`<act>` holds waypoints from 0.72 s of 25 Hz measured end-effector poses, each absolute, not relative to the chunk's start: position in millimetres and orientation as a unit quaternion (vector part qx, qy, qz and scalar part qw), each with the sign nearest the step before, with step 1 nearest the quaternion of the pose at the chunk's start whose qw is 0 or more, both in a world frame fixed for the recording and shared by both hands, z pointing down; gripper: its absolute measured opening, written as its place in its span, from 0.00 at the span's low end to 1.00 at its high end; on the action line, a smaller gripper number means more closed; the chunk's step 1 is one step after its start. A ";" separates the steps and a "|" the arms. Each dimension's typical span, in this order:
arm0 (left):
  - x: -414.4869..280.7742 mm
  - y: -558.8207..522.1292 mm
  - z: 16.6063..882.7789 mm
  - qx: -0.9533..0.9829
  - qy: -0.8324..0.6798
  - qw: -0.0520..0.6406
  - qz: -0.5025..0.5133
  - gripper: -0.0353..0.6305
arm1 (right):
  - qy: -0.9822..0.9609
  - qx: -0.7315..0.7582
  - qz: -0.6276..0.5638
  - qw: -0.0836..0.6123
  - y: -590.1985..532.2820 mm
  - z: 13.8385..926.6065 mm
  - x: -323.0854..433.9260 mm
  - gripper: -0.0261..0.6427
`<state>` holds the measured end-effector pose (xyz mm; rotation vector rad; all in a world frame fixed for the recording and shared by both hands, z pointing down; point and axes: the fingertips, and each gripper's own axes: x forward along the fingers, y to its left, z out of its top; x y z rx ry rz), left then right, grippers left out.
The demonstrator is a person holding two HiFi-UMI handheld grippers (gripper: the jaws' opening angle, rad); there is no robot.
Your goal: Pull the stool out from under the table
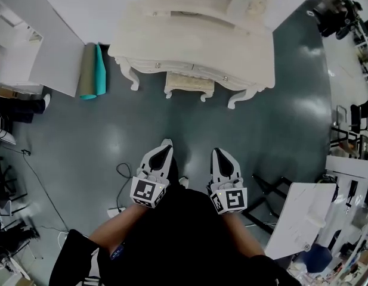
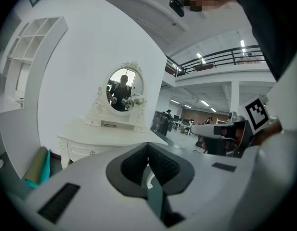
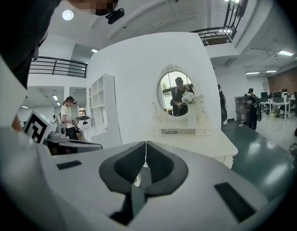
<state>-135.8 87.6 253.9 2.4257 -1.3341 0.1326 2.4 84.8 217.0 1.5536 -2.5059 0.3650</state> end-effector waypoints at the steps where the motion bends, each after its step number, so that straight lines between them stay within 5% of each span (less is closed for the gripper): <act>1: -141.0 76.6 254.3 0.861 -0.472 0.183 0.048 0.07 | -0.836 0.528 0.124 0.086 74.0 217.6 3.4 0.07; 18: -154.8 -40.3 274.0 0.906 -0.384 0.165 0.059 0.07 | -0.798 0.585 0.097 0.108 -34.6 213.2 2.6 0.07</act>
